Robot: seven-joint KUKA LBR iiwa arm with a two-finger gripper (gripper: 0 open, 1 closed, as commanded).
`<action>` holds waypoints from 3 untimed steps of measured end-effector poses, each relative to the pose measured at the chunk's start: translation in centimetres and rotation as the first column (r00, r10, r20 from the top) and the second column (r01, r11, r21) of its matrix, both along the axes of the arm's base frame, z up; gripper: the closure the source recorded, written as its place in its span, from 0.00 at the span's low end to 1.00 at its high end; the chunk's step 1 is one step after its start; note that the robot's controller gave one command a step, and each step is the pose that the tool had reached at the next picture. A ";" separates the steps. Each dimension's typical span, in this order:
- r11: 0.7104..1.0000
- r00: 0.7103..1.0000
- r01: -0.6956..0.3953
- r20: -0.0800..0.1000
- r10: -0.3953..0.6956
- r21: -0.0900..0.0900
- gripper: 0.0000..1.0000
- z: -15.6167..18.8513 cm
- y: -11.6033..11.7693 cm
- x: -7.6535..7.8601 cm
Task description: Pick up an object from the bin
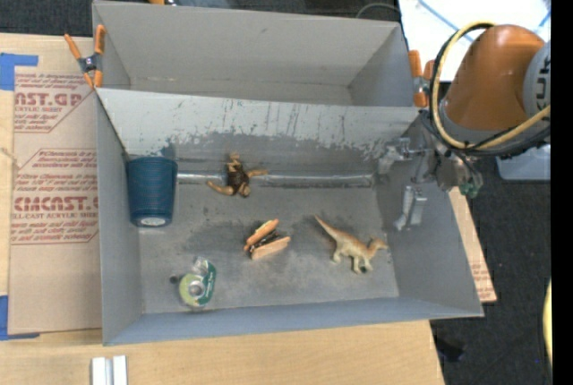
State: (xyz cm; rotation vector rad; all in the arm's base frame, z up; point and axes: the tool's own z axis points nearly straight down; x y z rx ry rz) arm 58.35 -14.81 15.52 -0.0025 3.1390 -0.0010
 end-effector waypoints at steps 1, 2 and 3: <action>0.999 0.999 0.051 0.001 -0.051 0.001 0.00 -4.6 3.0 -2.0; 0.996 0.996 0.093 0.010 -0.093 0.000 0.00 -6.8 4.9 -4.4; 0.979 0.979 0.204 0.008 -0.204 0.003 0.00 -7.9 3.7 -4.3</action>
Offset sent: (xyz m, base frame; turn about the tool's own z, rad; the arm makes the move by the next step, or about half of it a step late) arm -0.0455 0.0495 -0.0689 0.0943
